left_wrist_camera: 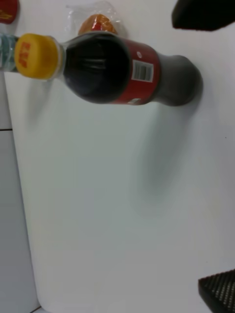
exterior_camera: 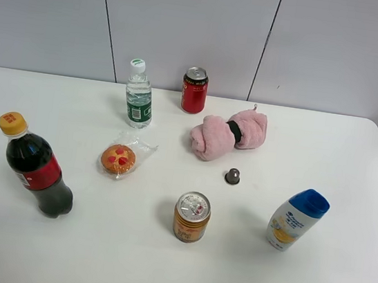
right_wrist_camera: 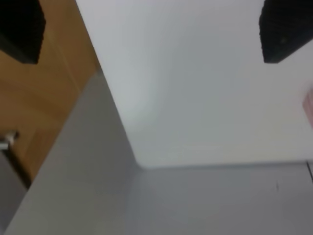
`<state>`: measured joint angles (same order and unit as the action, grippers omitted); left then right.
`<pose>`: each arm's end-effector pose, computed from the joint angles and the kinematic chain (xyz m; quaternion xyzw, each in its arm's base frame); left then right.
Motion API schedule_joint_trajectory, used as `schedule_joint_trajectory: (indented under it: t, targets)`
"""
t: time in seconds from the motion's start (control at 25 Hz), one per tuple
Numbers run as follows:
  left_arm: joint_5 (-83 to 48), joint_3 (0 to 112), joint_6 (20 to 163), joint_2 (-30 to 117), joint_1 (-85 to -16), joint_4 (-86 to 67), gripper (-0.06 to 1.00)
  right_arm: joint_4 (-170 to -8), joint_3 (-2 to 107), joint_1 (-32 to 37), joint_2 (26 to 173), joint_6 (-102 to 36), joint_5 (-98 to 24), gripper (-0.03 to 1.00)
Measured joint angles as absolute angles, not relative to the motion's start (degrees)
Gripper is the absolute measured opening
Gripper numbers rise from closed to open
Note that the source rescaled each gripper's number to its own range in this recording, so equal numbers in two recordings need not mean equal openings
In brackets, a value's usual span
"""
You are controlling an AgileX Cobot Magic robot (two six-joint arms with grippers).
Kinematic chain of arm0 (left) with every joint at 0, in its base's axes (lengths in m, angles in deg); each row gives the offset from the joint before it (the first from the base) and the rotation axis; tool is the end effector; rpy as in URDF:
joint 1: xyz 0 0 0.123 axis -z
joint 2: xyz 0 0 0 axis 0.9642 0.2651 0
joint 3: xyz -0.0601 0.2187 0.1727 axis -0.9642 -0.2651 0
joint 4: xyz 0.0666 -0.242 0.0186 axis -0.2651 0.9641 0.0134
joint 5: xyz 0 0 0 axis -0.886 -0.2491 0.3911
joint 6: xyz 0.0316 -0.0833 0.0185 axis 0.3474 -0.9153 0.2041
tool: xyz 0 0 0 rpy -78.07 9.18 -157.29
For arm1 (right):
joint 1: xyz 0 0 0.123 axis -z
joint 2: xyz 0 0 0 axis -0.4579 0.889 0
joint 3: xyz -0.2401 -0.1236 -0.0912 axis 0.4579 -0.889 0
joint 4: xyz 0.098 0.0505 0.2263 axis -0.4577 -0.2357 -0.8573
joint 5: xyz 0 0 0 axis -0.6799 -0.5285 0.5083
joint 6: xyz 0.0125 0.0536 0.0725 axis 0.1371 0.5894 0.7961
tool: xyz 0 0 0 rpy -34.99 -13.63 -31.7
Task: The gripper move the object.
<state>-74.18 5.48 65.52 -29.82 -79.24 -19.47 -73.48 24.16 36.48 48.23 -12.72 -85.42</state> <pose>-0.0065 -0.0053 0.2804 0.0297 0.8471 0.0294 0.5297 0.0267 -0.0143 0.3908 0.0481 0.8290 -0.1221 0.5437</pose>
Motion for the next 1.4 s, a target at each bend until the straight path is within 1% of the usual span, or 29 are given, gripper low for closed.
schedule_joint_trajectory:
  t: [0.2,0.36,0.6,0.84,1.4]
  targets:
    - [-74.2,5.5,65.5,-29.8,-79.2,-19.5,1.00,-77.1,14.0,35.0,33.2,-13.8,-83.1,0.90]
    - [-74.2,5.5,65.5,-29.8,-79.2,-19.5,1.00,-79.7,8.3,33.7,26.8,-14.5,-83.3,0.90]
    - [-74.2,5.5,65.5,-29.8,-79.2,-19.5,1.00,-84.6,4.0,33.4,26.3,-14.2,-85.6,0.90]
    - [-74.2,5.5,65.5,-29.8,-79.2,-19.5,1.00,-84.9,1.7,33.4,26.3,-14.2,-88.1,0.90]
    - [-74.2,5.5,65.5,-29.8,-79.2,-19.5,1.00,-81.6,1.5,33.4,26.3,-11.0,-88.9,0.90]
